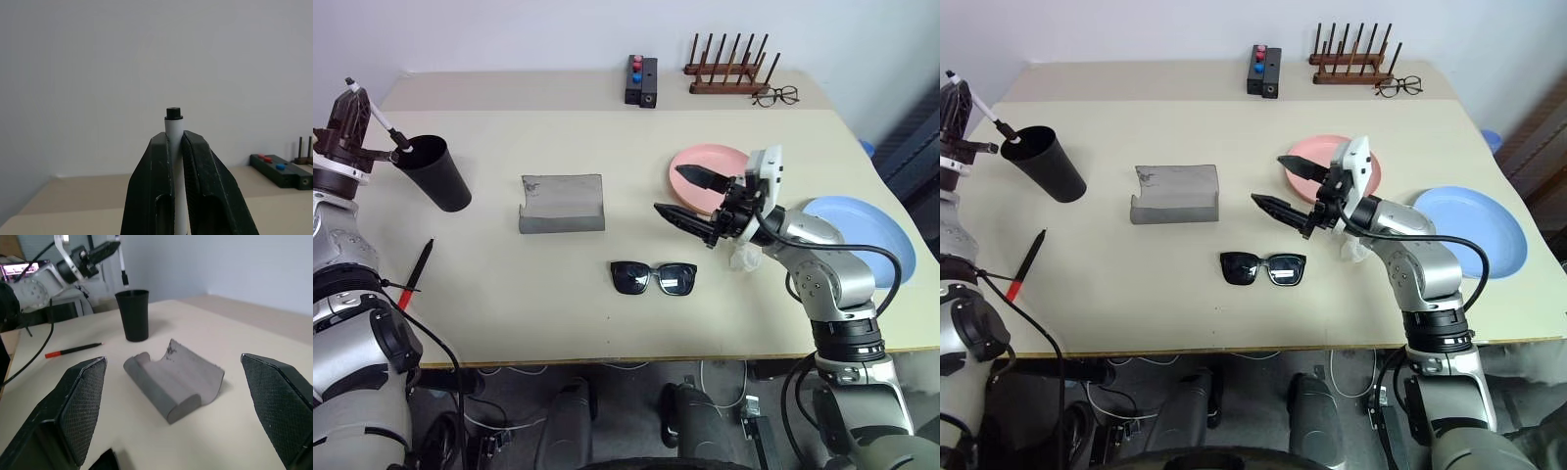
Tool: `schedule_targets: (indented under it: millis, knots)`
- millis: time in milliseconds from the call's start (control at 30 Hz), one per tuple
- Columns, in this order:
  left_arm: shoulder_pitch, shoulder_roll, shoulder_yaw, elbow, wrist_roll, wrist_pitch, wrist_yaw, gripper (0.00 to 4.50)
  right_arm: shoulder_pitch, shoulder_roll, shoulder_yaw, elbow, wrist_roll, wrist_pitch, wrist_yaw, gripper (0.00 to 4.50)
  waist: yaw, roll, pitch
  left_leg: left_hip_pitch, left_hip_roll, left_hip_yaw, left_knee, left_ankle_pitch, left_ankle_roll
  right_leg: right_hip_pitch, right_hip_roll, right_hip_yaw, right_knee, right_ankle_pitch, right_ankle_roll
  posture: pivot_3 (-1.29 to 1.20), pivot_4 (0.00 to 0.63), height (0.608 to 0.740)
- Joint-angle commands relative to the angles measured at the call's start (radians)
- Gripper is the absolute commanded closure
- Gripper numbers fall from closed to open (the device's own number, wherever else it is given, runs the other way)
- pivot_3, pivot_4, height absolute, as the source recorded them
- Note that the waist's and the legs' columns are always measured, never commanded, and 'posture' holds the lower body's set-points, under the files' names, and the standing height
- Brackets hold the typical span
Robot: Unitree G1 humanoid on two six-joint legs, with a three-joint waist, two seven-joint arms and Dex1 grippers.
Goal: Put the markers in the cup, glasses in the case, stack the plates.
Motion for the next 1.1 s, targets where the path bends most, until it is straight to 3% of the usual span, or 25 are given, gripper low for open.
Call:
schedule_targets:
  millis: [33, 433, 467, 500, 733, 933, 1100]
  knots:
    - [-0.004, 0.014, 0.011, -0.008, -0.007, -0.019, 0.007, 4.46, -0.029, 0.037, -0.049, -0.06, 0.038, -0.058, -0.022, 0.0, -0.001, 0.0, 0.0, 0.0, 0.0, 0.0, 0.0, 0.0, 0.0, 0.0, 0.0, 0.0, 0.0, 0.0, 0.0, 0.0, 0.15, 0.74]
    - [0.002, 0.002, 0.001, -0.002, 0.004, -0.017, 0.036, 4.46, -0.013, 0.041, -0.02, -0.062, -0.026, -0.156, -0.006, 0.0, -0.001, 0.0, 0.0, 0.0, 0.0, 0.0, 0.0, 0.0, 0.0, 0.0, 0.0, 0.0, 0.0, 0.0, 0.0, 0.0, 0.15, 0.74]
    - [0.0, -0.001, 0.005, -0.003, -0.003, -0.011, 0.032, 3.68, -0.011, 0.04, -0.02, -0.062, -0.027, -0.158, -0.005, 0.0, -0.002, 0.0, 0.0, 0.0, 0.0, 0.0, 0.0, 0.0, 0.0, 0.0, 0.0, 0.0, 0.0, 0.0, 0.0, 0.0, 0.15, 0.74]
    - [0.0, -0.002, 0.003, -0.004, -0.002, -0.012, 0.031, 3.44, -0.01, 0.04, -0.02, -0.062, -0.027, -0.158, -0.004, 0.0, -0.001, 0.0, 0.0, 0.0, 0.0, 0.0, 0.0, 0.0, 0.0, 0.0, 0.0, 0.0, 0.0, 0.0, 0.0, 0.0, 0.15, 0.74]
    - [-0.008, -0.005, -0.005, -0.025, -0.002, -0.004, 0.025, 0.02, -0.012, 0.037, -0.02, -0.05, -0.029, -0.165, 0.002, 0.0, -0.002, 0.0, 0.0, 0.0, 0.0, 0.0, 0.0, 0.0, 0.0, 0.0, 0.0, 0.0, 0.0, 0.0, 0.0, 0.0, 0.15, 0.74]
    - [0.007, 0.012, -0.035, -0.151, 0.006, 0.13, 0.072, 0.02, -0.001, 0.037, -0.018, -0.046, -0.034, -0.167, 0.008, 0.0, -0.001, 0.0, 0.0, 0.0, 0.0, 0.0, 0.0, 0.0, 0.0, 0.0, 0.0, 0.0, 0.0, 0.0, 0.0, 0.0, 0.15, 0.74]
    - [0.171, 0.107, -0.036, -0.544, -0.129, 0.634, 0.059, 0.02, 0.003, 0.035, -0.017, -0.033, -0.037, -0.17, 0.019, 0.0, -0.015, 0.0, 0.0, 0.0, 0.001, 0.0, -0.001, 0.0, 0.0, 0.0, 0.0, 0.0, 0.0, 0.0, 0.0, 0.0, 0.15, 0.74]
